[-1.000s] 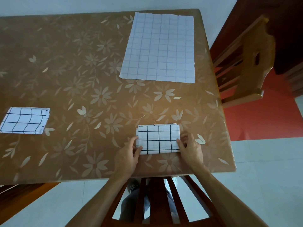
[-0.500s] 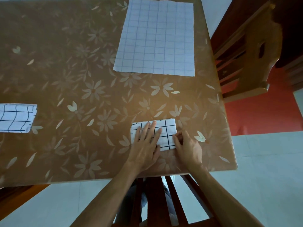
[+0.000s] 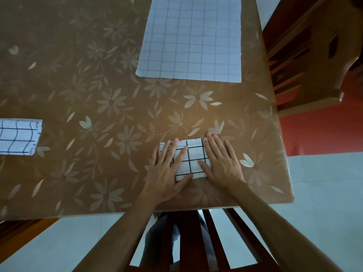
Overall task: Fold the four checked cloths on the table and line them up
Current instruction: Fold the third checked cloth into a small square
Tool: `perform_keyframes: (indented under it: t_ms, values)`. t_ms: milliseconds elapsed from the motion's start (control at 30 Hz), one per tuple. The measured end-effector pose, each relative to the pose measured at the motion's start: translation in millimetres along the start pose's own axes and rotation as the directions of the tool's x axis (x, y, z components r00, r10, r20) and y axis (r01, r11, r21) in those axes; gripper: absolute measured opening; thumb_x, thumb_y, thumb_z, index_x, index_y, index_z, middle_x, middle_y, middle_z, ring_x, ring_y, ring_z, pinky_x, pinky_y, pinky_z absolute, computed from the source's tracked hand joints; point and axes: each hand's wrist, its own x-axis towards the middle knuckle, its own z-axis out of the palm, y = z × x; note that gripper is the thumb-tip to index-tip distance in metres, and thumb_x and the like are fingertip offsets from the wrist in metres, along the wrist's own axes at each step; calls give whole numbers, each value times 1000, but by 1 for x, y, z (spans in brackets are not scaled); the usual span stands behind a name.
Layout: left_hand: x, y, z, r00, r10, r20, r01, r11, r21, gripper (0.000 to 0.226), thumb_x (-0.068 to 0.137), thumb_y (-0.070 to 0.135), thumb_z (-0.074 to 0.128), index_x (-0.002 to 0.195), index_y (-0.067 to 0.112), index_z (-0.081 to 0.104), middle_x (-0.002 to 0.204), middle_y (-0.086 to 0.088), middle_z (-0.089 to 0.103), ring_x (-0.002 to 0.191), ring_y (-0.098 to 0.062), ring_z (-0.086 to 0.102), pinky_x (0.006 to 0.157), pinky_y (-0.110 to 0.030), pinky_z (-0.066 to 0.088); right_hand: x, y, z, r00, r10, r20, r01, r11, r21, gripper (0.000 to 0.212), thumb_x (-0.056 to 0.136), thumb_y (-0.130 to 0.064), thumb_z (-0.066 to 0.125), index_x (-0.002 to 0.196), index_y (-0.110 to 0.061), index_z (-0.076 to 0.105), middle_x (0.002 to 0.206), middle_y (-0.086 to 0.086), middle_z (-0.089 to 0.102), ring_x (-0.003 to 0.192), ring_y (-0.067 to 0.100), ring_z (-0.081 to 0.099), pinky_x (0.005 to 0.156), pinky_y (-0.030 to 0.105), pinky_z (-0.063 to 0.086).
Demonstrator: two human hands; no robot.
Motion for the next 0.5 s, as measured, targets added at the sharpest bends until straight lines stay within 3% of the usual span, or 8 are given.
perform_keyframes:
  t_ms: [167, 300, 400, 500]
  values:
    - [-12, -20, -8, 999, -16, 39, 15, 1000, 24, 87, 92, 78, 25, 160, 27, 3, 168, -6, -8, 155, -24, -6, 122, -58, 9, 1, -2, -6, 999, 23, 26, -24, 998, 55, 72, 100, -58, 13, 157, -15, 9, 165, 5, 5, 152, 22, 7, 122, 48, 12]
    - [-24, -24, -12, 998, 48, -50, -48, 999, 7, 82, 96, 68, 35, 159, 20, 17, 167, -13, 1, 154, -30, 3, 122, -56, 16, -9, 1, -17, 1000, -25, -15, 28, 976, 218, 72, 100, -57, 34, 157, -18, 16, 166, 7, 0, 151, 25, 14, 119, 45, 22]
    - [-38, -20, -8, 955, 238, -177, -236, 971, 30, 68, 98, 57, 48, 153, 19, 37, 163, -16, 23, 151, -32, 21, 119, -55, 25, -30, 5, -22, 996, 11, -84, 15, 954, 300, 64, 95, -51, 52, 149, -19, 38, 159, 7, 24, 127, 25, 44, 99, 42, 44]
    - [-42, -25, 5, 929, 296, -220, -287, 955, 74, 49, 103, 41, 51, 145, 17, 50, 156, -16, 39, 147, -32, 33, 117, -53, 32, -42, 3, -16, 985, -59, -162, 105, 952, 289, 51, 93, -37, 58, 138, -12, 53, 143, 15, 44, 100, 27, 51, 79, 46, 51]
